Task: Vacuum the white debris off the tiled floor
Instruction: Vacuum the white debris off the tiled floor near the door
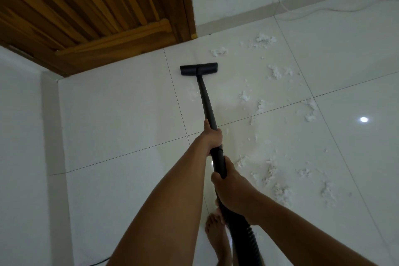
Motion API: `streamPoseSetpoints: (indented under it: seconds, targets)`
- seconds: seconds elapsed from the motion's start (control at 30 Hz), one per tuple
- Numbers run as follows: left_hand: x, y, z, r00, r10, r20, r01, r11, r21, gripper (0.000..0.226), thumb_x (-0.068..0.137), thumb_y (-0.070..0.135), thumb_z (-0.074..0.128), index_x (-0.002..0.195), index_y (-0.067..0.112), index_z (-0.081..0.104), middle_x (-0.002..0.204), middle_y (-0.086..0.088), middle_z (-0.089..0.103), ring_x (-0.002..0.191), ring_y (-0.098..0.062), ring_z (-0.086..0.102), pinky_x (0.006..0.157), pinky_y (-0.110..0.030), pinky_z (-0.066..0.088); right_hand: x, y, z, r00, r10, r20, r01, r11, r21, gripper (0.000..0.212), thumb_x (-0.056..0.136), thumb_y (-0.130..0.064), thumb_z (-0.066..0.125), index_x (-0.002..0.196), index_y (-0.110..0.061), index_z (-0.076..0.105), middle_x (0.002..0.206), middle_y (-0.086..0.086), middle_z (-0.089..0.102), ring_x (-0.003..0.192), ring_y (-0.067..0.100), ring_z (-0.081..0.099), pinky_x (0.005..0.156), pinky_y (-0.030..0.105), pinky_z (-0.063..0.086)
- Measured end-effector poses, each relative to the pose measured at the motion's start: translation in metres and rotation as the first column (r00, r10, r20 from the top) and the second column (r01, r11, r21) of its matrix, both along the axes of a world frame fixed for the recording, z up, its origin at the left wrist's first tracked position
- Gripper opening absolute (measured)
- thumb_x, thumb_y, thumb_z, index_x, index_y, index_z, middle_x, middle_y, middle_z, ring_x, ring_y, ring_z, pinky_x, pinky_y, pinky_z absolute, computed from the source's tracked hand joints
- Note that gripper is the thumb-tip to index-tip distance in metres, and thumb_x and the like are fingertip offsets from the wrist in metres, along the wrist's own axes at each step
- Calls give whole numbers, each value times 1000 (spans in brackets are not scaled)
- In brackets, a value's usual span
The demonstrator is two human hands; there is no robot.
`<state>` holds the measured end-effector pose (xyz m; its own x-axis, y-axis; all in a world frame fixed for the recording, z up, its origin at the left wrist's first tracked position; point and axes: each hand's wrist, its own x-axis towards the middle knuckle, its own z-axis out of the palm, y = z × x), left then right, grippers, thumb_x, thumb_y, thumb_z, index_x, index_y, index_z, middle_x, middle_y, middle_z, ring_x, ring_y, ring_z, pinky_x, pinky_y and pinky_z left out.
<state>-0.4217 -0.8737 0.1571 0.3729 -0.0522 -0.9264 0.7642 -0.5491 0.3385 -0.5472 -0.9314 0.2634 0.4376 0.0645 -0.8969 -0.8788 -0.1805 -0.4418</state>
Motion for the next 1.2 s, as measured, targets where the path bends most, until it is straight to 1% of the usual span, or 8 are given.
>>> streamPoseSetpoints:
  seconds: [0.07,0.27,0.43,0.57,0.67,0.8,1.0,1.2]
  targets:
    - [-14,-3,5,1000,-4,-13,4,1000,-3,72,106,30,37,156,41,-14,92,-11,59,74,-16,58,65,-32,54,-14,-4,9,1000,17,18,-16,1000,-13,49,103,-23,40,147,-39,24,77,14,60,51,21,61,53,33,57]
    - [-34,-12,18,999,-1,-32,0,999,-33,74,105,28,36,156,42,-15,97,-12,57,72,-17,57,64,-32,53,-29,-13,27,999,15,30,-14,1000,-28,54,104,-22,39,153,-34,20,87,17,60,49,19,58,49,31,53]
    - [-27,-14,22,999,28,-27,-29,999,-33,74,106,27,38,156,41,-14,90,-11,57,68,-14,55,53,-28,48,-22,-16,29,1000,-20,-3,20,1000,15,51,104,-21,39,149,-38,24,79,14,59,46,19,58,52,33,55]
    - [-18,-14,19,999,29,-24,-30,999,-42,73,106,27,38,157,40,-13,100,-13,55,69,-14,55,51,-28,47,-14,-13,22,999,33,10,-33,999,-28,53,103,-23,40,150,-39,22,80,14,62,50,21,61,59,39,60]
    - [-10,-16,14,999,36,-18,-37,999,-36,73,106,27,38,157,40,-13,106,-14,58,72,-15,56,53,-29,49,-5,-16,19,999,51,9,-50,998,-26,57,102,-22,40,153,-37,18,81,14,61,53,21,60,59,37,60]
    - [4,-18,4,999,36,-13,-36,999,-37,74,106,26,39,157,40,-12,85,-10,56,68,-14,55,58,-30,50,11,-23,18,996,79,41,-78,996,-33,57,104,-19,39,156,-31,16,79,9,56,47,11,54,40,19,45]
    - [43,-15,8,1000,16,-26,-16,1000,-12,73,106,29,37,156,42,-14,90,-10,57,71,-15,57,61,-32,52,46,-18,20,1000,23,-13,-23,999,27,56,105,-23,41,154,-38,17,81,14,61,53,17,61,51,29,54]
    - [83,-21,11,997,35,-61,-37,999,-23,74,105,30,38,155,45,-14,87,-9,56,68,-15,55,58,-32,51,86,-24,26,1000,7,-3,-7,999,33,56,105,-23,41,154,-37,17,81,13,58,49,15,58,48,27,52]
